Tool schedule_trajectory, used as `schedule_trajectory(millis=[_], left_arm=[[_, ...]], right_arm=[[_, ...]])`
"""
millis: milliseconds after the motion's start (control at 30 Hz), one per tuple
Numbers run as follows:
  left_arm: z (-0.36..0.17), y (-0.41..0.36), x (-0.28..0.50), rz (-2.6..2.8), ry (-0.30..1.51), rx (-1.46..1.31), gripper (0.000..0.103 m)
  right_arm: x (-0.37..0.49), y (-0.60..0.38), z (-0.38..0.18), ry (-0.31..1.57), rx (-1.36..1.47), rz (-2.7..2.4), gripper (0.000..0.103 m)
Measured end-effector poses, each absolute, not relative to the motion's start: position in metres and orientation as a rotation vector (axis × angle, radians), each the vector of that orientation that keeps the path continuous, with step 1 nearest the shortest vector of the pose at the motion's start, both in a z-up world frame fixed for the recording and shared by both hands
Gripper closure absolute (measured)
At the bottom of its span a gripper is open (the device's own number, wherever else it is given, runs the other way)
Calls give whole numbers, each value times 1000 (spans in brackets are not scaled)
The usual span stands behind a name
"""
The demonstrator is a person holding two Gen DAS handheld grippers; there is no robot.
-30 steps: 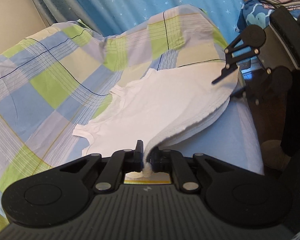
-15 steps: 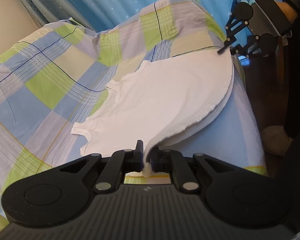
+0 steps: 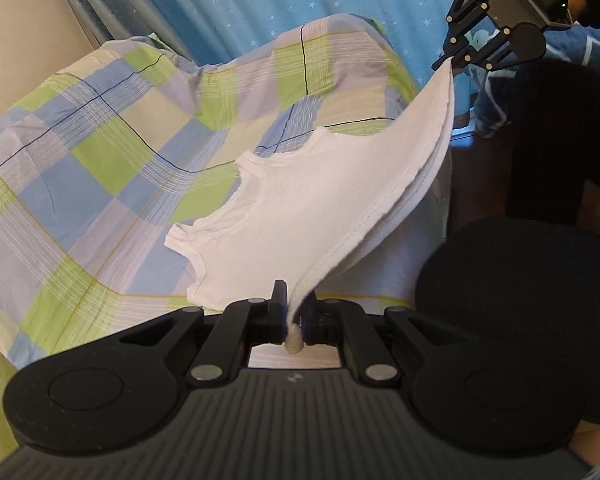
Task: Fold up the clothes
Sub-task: 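Lay the folded side down and open both grippers, then move both open grippers to the two ends of the folded white strip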
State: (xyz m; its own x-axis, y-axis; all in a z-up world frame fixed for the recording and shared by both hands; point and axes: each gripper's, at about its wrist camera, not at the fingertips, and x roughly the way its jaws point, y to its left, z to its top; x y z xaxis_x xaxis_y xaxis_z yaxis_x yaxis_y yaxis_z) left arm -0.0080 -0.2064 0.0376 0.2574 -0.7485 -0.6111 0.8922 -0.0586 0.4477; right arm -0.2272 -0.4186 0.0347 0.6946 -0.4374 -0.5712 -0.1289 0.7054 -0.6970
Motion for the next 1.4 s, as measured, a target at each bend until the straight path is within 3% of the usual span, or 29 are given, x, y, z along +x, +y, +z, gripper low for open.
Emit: schedule_trajectory(millis=[267,533,600,633,733,767,1000,1300,1333,1367,1400], left_arm=[[14,-299,114,-1305,447,788,98],[-14,-387,232,-1252,678,657,98],[-28,-392,244,-1268,705,635,96],[-35,-395,249,-1276,718,624,95],[-36,-389,263,-1280,745,523,89],[-36,-387,267,-1274,753,486,87],[-37,-374,281,-1224,818,309,88],[-40,-386,272,-1224,781,366,86],[-41,-388,272,-1223,780,363,86],[-42,-389,272,-1222,779,360,86],[-42,-389,272,-1219,777,354,87]], right_arm=[[-125,-508,63,937,-722,-117,103],[-14,-629,-9,1046,-273,-75,102],[-11,-644,-27,1041,-184,-64,95],[-16,-651,-30,1008,-130,-71,82],[-38,-678,-34,893,107,-108,64],[-47,-685,-36,849,200,-120,63],[-95,-708,-49,597,571,-181,62],[-92,-699,-69,517,620,-226,62],[-90,-698,-70,513,615,-234,67],[-89,-696,-70,514,611,-240,82],[-88,-694,-72,518,605,-248,89]])
